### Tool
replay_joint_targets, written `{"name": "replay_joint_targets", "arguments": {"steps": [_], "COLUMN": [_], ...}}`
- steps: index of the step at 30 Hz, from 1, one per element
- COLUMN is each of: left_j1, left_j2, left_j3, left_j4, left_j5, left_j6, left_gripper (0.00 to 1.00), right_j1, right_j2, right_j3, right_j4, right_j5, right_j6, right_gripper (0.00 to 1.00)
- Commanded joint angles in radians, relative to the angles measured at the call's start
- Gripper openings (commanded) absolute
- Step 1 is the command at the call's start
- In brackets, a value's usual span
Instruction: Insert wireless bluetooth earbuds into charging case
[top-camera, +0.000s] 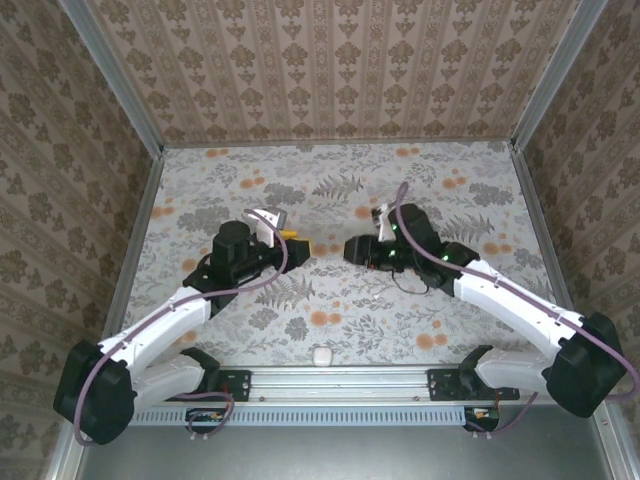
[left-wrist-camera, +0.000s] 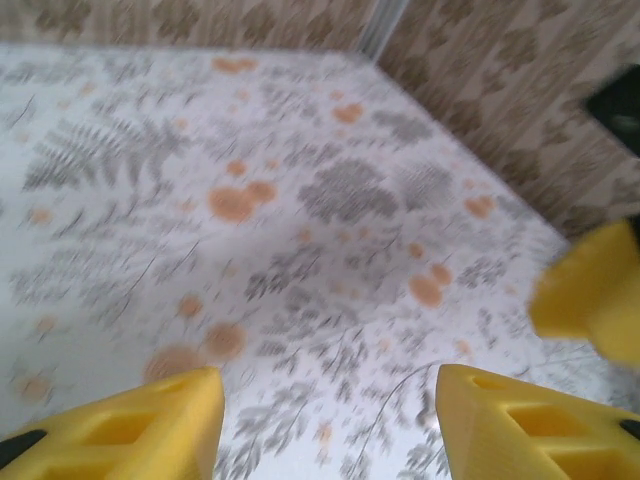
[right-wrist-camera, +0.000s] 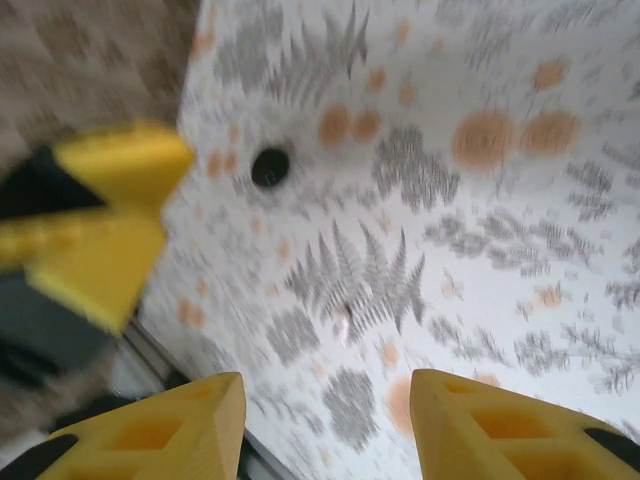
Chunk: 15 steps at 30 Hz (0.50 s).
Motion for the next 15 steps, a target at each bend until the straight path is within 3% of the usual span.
{"name": "replay_joint_targets", "arguments": {"steps": [1, 5, 15], "left_j1": [-0.002, 0.048, 0.114], "left_j2": [-0.035, -0.053, -0.181], "left_j3": [0.062, 0.061, 0.025], "left_j4": [-0.261, -0.381, -0.501], "left_j5": [-0.138, -0.146, -0.117], "left_j6": [0.005, -0.085, -0.130], "left_gripper": [0.58, 0.58, 0.58], "right_j1": [0.149, 0.314, 0.658], "right_j2": [-0.026, 0.001, 0.152], "right_j3": [-0.031, -0.046, -0.034], "right_j4": [-0.166, -0.267, -0.236], "right_j5": [0.088, 0.179, 0.355], "right_j6": [-0.264, -0.345, -0.435], "right_gripper": [0.51, 0.59, 0.73]}}
